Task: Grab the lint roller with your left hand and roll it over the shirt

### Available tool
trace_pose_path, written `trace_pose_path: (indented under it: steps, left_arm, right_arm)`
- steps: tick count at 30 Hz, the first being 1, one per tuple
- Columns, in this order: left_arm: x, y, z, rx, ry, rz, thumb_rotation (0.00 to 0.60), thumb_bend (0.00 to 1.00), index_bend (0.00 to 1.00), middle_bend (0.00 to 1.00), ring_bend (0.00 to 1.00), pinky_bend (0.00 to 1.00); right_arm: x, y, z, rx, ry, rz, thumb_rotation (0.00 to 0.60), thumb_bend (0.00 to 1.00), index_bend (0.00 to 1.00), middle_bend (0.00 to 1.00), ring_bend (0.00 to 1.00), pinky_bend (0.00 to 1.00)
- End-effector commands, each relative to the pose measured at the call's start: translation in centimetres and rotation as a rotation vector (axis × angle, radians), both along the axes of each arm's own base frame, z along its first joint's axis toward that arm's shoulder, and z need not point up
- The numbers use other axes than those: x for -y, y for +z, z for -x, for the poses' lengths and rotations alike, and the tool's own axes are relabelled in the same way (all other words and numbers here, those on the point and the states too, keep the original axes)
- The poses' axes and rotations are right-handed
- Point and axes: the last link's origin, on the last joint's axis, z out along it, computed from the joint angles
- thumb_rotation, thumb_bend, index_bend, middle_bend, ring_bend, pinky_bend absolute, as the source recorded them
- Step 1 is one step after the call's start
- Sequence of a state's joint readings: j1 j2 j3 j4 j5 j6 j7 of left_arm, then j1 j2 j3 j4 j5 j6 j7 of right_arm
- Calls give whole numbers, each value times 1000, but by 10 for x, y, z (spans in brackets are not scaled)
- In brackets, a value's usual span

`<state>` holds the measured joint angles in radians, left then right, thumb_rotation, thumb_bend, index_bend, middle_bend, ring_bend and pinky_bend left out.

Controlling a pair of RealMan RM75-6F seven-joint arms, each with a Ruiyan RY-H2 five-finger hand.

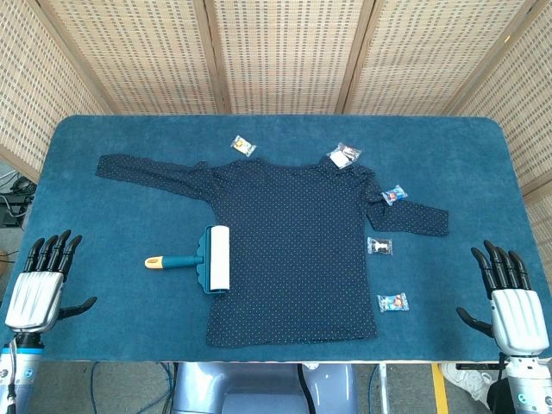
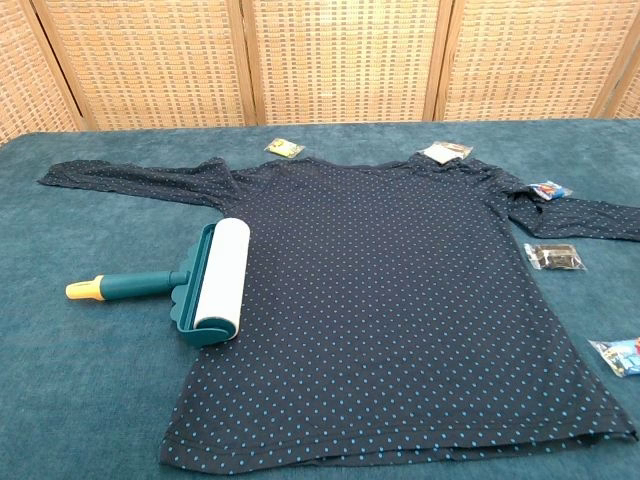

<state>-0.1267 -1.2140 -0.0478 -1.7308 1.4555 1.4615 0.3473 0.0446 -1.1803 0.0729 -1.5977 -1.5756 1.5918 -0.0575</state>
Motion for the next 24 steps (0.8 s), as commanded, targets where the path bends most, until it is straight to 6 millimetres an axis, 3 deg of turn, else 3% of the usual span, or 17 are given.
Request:
trace_pose_path:
  steps: [1,24]
  left_arm:
    - [0,0,0,-1,1,0,600,68,0,0,0,0]
    - [-1,1,-1,6,5,2,600,68,0,0,0,0]
  right_arm:
    - [0,-1,1,-4,-6,-8,600,93,0,0,0,0]
    - [1,-1,2,-2,-22,-15,600,93,0,0,0,0]
